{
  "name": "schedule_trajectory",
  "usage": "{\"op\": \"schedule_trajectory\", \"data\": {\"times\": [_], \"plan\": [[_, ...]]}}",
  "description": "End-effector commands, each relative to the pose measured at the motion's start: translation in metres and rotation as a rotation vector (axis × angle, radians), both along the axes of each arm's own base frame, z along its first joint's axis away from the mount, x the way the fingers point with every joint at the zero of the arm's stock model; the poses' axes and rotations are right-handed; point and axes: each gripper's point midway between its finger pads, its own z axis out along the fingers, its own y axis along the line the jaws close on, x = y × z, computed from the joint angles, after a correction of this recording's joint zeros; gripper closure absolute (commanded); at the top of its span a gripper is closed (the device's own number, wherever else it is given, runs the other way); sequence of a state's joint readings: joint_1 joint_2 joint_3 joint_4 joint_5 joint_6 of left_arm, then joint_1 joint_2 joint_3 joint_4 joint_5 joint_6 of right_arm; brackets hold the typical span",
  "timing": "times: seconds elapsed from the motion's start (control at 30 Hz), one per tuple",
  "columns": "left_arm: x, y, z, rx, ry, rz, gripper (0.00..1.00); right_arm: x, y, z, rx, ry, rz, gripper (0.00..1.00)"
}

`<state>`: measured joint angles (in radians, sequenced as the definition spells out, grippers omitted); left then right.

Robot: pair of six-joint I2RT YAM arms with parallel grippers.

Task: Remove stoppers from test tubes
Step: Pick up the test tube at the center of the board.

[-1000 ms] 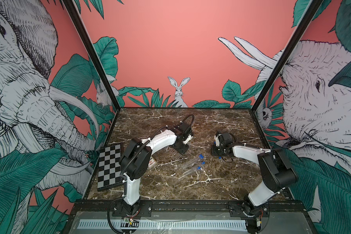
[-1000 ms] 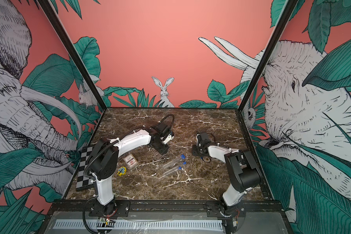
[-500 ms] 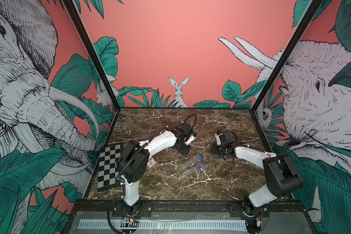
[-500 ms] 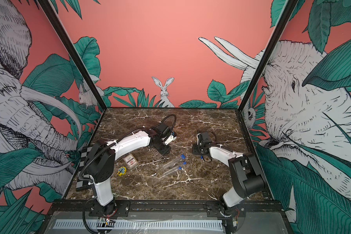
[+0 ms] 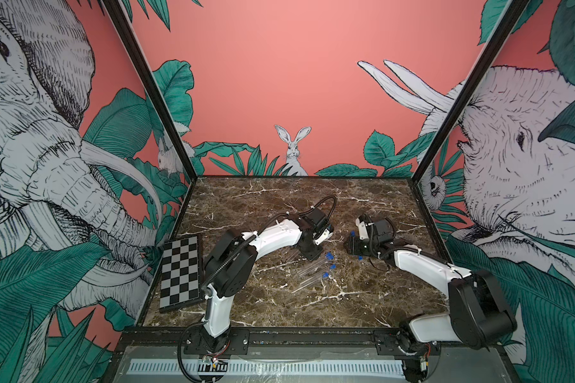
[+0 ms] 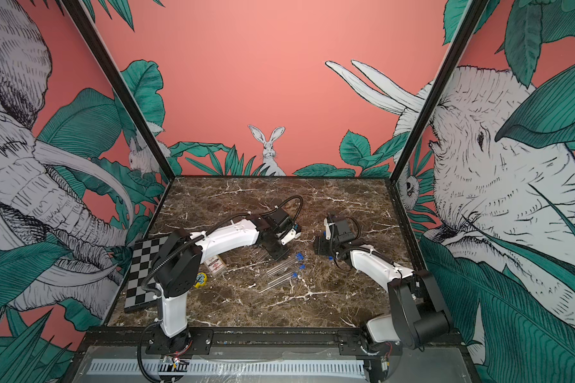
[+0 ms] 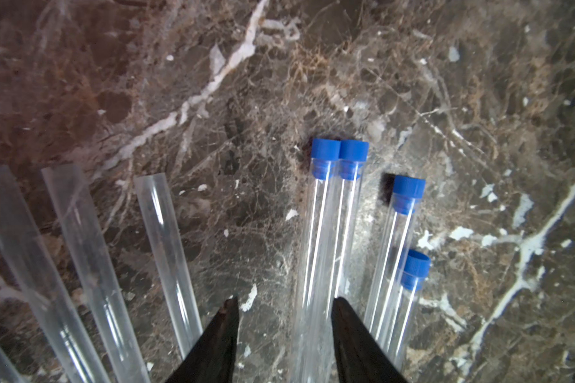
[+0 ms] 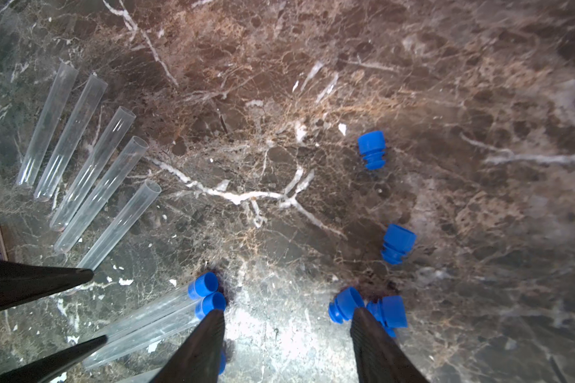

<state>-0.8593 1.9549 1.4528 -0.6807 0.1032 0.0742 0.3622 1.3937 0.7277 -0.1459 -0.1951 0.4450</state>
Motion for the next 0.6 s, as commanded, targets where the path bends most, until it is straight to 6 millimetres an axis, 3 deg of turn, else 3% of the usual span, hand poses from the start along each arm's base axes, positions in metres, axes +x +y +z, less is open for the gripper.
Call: {"op": "schedule_trajectory", "data": {"times": [0.0, 0.57], "plan": [[0.002, -0.007, 0.006, -0.016, -0.014, 0.008, 0.52, 0.004, 0.008, 0.003, 0.043, -0.018, 0.004, 0.38], [0.011, -0.012, -0.012, 0.023, -0.04, 0.024, 0.55, 0.008, 0.006, 0.008, 0.06, -0.037, -0.016, 0.31]]}}
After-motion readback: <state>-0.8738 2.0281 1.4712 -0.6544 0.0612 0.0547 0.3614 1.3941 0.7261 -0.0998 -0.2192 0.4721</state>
